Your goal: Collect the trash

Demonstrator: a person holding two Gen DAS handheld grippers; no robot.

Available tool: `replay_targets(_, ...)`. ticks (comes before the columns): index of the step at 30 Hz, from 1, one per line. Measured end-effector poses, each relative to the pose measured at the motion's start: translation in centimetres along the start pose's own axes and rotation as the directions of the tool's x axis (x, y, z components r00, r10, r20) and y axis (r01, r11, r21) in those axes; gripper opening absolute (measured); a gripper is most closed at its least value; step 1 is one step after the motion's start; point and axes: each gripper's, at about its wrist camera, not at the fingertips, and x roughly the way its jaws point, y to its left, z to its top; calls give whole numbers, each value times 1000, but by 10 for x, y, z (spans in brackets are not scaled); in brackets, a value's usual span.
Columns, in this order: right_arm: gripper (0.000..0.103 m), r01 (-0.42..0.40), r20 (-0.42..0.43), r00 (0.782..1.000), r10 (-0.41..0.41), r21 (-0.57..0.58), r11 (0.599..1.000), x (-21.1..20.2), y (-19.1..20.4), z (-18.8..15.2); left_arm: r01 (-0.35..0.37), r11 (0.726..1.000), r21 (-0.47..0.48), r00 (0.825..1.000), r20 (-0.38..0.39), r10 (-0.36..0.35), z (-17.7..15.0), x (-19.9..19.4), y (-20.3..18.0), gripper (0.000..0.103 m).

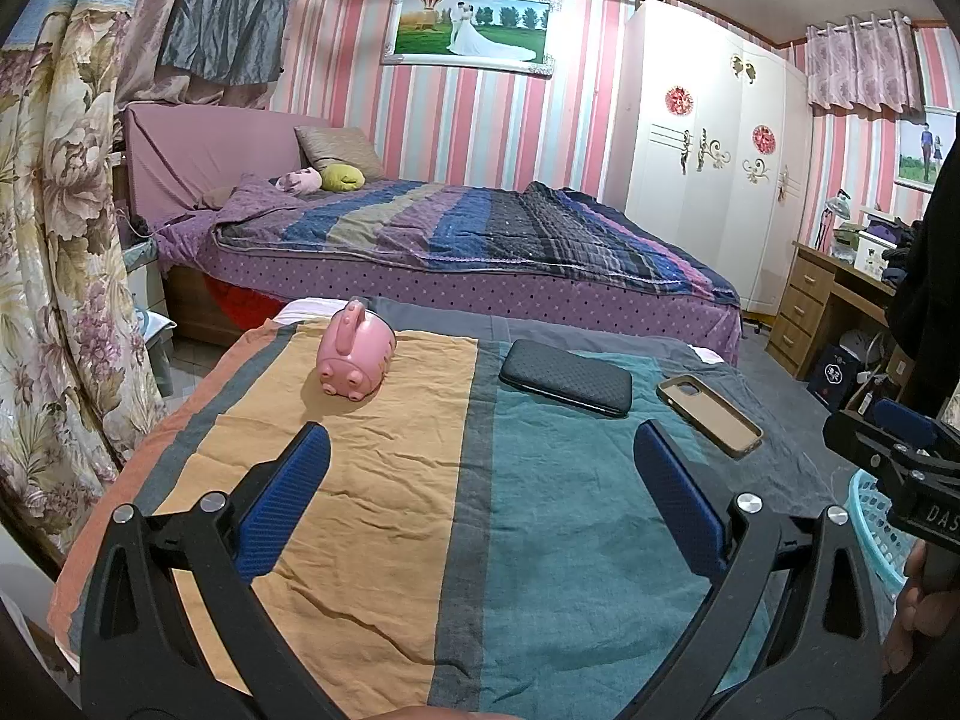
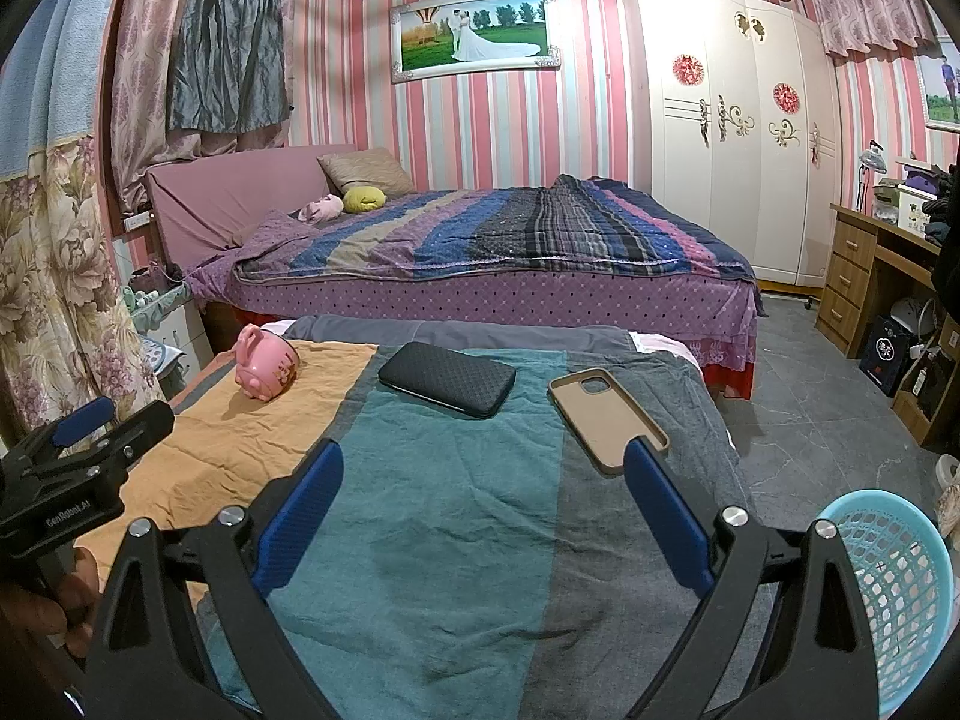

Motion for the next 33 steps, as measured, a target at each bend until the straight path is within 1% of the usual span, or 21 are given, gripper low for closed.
replay_targets(24, 93, 0, 0, 1000, 0, -1, 1000, 0, 0, 0, 1, 1000, 7, 1000, -1, -1, -1, 0, -1, 98)
replay_targets(27, 93, -1, -2, 1000, 1, -2, 1000, 0, 0, -1, 0, 1000, 18, 1000, -12, 1, -5, 2, -3, 98)
replay_targets(33, 93, -2, -2, 1000, 2, -3, 1000, 0, 1, -1, -2, 1000, 12, 1000, -18, 3, -7, 3, -3, 98)
